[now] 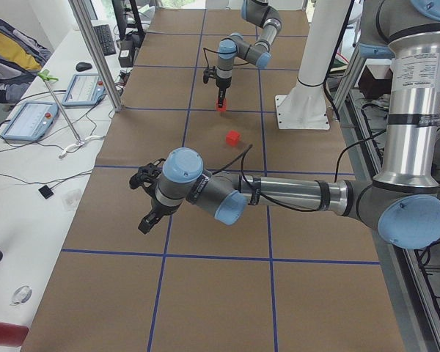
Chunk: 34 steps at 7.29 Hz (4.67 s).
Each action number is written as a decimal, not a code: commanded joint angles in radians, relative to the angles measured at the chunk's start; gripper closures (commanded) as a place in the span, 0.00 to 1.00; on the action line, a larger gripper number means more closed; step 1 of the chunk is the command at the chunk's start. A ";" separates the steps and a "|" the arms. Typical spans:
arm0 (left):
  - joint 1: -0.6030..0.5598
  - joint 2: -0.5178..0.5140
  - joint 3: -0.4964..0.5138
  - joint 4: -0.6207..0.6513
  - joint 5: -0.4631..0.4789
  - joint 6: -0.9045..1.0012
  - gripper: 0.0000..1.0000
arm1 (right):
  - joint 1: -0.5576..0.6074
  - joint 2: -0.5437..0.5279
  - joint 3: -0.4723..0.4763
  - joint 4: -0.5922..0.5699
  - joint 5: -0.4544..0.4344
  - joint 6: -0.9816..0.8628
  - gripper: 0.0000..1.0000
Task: Form red blocks into L shape at center
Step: 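Carry the red cube with the right gripper to the table center and lower it, then open the right gripper and lift it away while the left gripper reaches for a cube, then grasp the red cube nearest the left arm with the left gripper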
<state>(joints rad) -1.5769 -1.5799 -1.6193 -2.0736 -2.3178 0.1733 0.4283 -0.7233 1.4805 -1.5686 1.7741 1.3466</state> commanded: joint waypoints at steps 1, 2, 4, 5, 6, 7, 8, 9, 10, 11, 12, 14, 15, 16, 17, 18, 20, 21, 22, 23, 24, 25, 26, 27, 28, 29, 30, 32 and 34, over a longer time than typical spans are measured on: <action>0.000 0.000 0.004 0.000 0.000 0.002 0.00 | -0.003 -0.002 -0.005 -0.001 -0.002 -0.007 0.70; 0.000 -0.003 0.005 0.000 0.001 0.000 0.00 | -0.003 -0.005 -0.005 0.001 -0.015 -0.010 0.56; 0.000 -0.003 0.006 0.000 0.002 0.000 0.00 | -0.003 -0.005 -0.003 0.001 -0.016 -0.015 0.13; 0.000 -0.003 0.006 0.001 0.002 0.000 0.00 | -0.003 -0.004 -0.003 0.004 -0.027 -0.024 0.02; 0.000 -0.003 0.006 0.001 0.002 0.000 0.00 | -0.003 -0.002 0.006 0.005 -0.027 -0.026 0.01; 0.000 -0.003 0.004 0.001 0.002 -0.002 0.00 | 0.024 0.001 0.033 -0.001 -0.018 -0.027 0.01; 0.000 -0.008 0.002 -0.002 0.000 -0.055 0.00 | 0.091 -0.001 0.043 -0.004 0.011 -0.033 0.01; 0.033 -0.012 -0.011 -0.019 0.000 -0.102 0.00 | 0.181 -0.007 0.046 -0.004 0.074 -0.082 0.01; 0.093 -0.025 -0.013 -0.058 0.000 -0.186 0.00 | 0.293 -0.036 0.052 -0.004 0.161 -0.174 0.01; 0.176 -0.026 -0.014 -0.106 0.001 -0.328 0.00 | 0.402 -0.109 0.093 -0.004 0.235 -0.313 0.01; 0.243 -0.016 -0.011 -0.203 0.005 -0.483 0.00 | 0.520 -0.205 0.150 -0.004 0.330 -0.481 0.01; 0.354 0.055 -0.010 -0.333 0.012 -0.610 0.00 | 0.706 -0.371 0.190 -0.004 0.429 -0.771 0.01; 0.392 0.093 -0.008 -0.394 0.015 -0.632 0.00 | 0.760 -0.427 0.190 -0.002 0.436 -0.865 0.01; 0.441 0.098 -0.008 -0.407 0.031 -0.626 0.00 | 0.802 -0.464 0.192 0.002 0.455 -0.932 0.01; 0.525 0.112 -0.010 -0.443 0.123 -0.626 0.00 | 0.826 -0.494 0.190 0.005 0.462 -0.995 0.01; 0.587 0.123 -0.010 -0.462 0.188 -0.623 0.00 | 0.836 -0.510 0.190 0.007 0.461 -1.018 0.01; 0.626 0.140 -0.005 -0.441 0.178 -0.623 0.00 | 0.836 -0.518 0.190 0.009 0.456 -1.018 0.01; 0.626 0.132 -0.011 -0.391 0.134 -0.623 0.00 | 0.836 -0.519 0.192 0.009 0.452 -1.018 0.01; 0.641 0.120 -0.011 -0.363 0.109 -0.623 0.00 | 0.836 -0.519 0.190 0.009 0.449 -1.018 0.01; 0.669 0.095 -0.010 -0.293 0.089 -0.621 0.00 | 0.834 -0.519 0.190 0.009 0.447 -1.018 0.01; 0.676 0.071 -0.004 -0.258 0.092 -0.582 0.00 | 0.834 -0.519 0.190 0.009 0.447 -1.017 0.01; 0.675 0.069 0.004 -0.255 0.097 -0.539 0.00 | 0.834 -0.518 0.190 0.009 0.447 -1.017 0.01; 0.675 0.069 0.004 -0.255 0.103 -0.537 0.01 | 0.834 -0.516 0.190 0.009 0.447 -1.014 0.01; 0.676 0.075 0.001 -0.255 0.127 -0.535 0.01 | 0.834 -0.516 0.190 0.009 0.447 -1.012 0.01; 0.683 0.077 0.001 -0.252 0.149 -0.528 0.01 | 0.834 -0.516 0.190 0.009 0.447 -1.012 0.01; 0.683 0.077 -0.004 -0.220 0.152 -0.528 0.01 | 0.833 -0.516 0.190 0.010 0.447 -1.009 0.01; 0.696 0.077 -0.001 -0.205 0.173 -0.528 0.01 | 0.834 -0.518 0.190 0.010 0.447 -1.009 0.01; 0.706 0.075 -0.004 -0.186 0.193 -0.528 0.14 | 0.834 -0.519 0.192 0.010 0.447 -1.008 0.01; 0.704 0.069 -0.010 -0.183 0.190 -0.525 0.82 | 0.834 -0.519 0.192 0.010 0.447 -1.008 0.01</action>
<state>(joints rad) -0.8726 -1.5069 -1.6262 -2.2598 -2.1269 -0.3536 1.2623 -1.2422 1.6719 -1.5585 2.2212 0.3390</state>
